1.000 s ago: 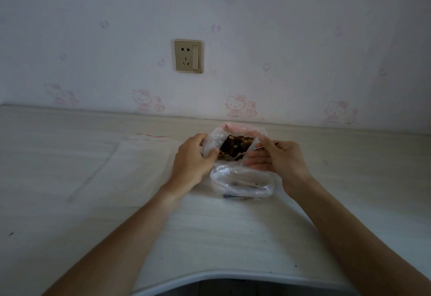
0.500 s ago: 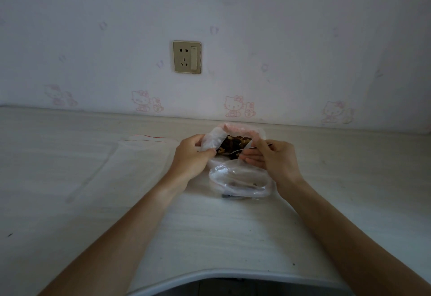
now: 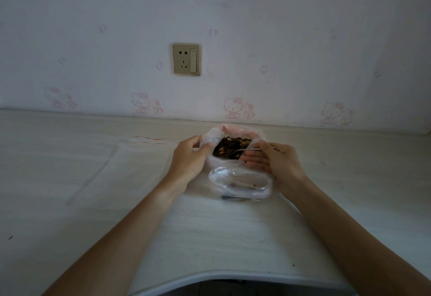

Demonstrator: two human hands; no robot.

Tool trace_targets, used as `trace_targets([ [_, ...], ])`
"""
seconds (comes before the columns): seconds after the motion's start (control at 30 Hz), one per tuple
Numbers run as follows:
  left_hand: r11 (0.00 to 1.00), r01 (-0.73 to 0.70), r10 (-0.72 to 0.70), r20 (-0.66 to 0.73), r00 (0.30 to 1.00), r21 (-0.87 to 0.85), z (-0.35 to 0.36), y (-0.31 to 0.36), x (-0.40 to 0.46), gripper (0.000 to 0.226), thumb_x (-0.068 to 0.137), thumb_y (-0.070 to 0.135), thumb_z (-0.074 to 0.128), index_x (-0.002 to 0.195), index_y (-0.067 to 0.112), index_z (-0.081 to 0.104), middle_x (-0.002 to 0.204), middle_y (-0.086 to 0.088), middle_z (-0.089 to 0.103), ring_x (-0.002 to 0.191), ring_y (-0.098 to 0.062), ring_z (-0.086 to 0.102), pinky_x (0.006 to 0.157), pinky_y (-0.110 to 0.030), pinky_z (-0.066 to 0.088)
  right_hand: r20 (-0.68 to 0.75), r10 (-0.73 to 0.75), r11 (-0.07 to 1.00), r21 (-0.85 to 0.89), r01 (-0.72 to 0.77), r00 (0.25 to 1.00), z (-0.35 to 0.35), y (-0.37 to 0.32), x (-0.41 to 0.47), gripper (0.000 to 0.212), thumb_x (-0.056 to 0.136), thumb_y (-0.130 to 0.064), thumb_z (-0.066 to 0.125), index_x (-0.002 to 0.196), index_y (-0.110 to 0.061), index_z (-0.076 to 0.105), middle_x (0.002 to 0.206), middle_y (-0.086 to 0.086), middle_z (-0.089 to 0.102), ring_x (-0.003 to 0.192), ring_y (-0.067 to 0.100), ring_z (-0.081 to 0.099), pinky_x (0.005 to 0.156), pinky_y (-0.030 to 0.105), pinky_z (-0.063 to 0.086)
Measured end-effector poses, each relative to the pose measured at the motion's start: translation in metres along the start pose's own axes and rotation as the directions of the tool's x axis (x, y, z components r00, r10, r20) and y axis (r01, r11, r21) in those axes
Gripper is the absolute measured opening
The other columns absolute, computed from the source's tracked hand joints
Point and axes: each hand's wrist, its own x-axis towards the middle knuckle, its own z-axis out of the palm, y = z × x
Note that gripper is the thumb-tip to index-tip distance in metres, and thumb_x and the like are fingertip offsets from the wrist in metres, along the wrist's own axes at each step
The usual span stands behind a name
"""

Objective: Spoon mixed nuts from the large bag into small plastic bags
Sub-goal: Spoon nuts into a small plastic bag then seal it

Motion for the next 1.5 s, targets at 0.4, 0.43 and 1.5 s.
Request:
trace_targets([
  [0.4,1.0,0.02,-0.02,-0.044,0.999,0.001,-0.002,0.004,-0.003,0.011,0.094,0.033,0.069,0.102,0.031,0.077,0.098,0.013,0.076,0.089,-0.013,0.07,0.085,-0.036,0.054,0.018,0.007,0.994,0.113,-0.009,1.0,-0.009,-0.006,0.0,0.033,0.108,-0.019,0.052,0.105,0.011,0.066,0.096,0.027,0.077,0.092,0.036,0.078,0.074,0.032,0.065],
  [0.43,1.0,0.024,-0.023,-0.042,0.999,0.01,-0.002,0.004,-0.003,0.012,0.094,0.034,0.069,0.103,0.031,0.076,0.098,0.013,0.076,0.088,-0.012,0.069,0.084,-0.036,0.054,0.017,-0.002,0.995,0.104,0.0,1.0,-0.009,-0.007,-0.001,0.033,0.108,-0.019,0.052,0.105,0.01,0.066,0.096,0.027,0.077,0.092,0.037,0.078,0.075,0.033,0.065],
  [1.5,0.97,-0.202,0.163,0.255,0.953,0.135,-0.019,0.022,-0.058,0.013,0.099,0.029,0.067,0.097,0.023,0.078,0.095,0.008,0.077,0.079,-0.006,0.066,0.074,-0.017,0.048,0.333,-0.329,0.793,-0.41,0.45,0.883,-0.035,-0.04,-0.095,0.033,0.103,-0.03,0.051,0.102,-0.006,0.074,0.088,0.006,0.08,0.082,0.023,0.077,0.061,0.034,0.06],
])
